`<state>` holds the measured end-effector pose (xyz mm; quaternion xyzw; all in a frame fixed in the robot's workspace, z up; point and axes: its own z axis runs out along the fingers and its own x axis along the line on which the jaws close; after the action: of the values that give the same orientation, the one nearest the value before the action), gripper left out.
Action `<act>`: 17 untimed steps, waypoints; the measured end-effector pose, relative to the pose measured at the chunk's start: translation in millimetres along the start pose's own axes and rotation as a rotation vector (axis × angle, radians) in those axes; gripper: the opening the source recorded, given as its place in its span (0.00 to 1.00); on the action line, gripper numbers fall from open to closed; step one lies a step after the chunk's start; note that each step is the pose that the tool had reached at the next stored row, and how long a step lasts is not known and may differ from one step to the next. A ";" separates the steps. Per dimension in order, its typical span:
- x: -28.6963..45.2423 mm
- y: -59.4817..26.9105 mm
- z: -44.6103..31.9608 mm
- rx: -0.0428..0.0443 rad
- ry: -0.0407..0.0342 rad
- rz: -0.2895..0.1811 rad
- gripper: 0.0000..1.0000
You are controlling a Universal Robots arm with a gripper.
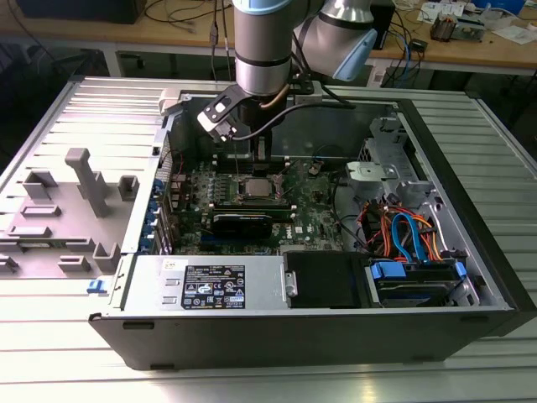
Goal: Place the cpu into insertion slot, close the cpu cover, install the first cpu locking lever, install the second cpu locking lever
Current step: 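Place the cpu into insertion slot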
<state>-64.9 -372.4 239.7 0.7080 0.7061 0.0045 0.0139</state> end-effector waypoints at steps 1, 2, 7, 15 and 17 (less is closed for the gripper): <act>0.0 0.0 0.0 0.0000 0.0001 0.000 0.11; 0.0 0.0 0.0 0.0001 0.0009 0.000 0.11; 0.0 0.0 -0.9 0.0002 0.0014 0.000 0.11; 0.0 0.1 -5.1 -0.0001 0.0018 0.000 0.11; -0.1 0.1 -5.3 0.0001 0.0016 0.000 0.11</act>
<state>-64.9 -372.4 245.0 0.7080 0.7061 0.0051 0.0133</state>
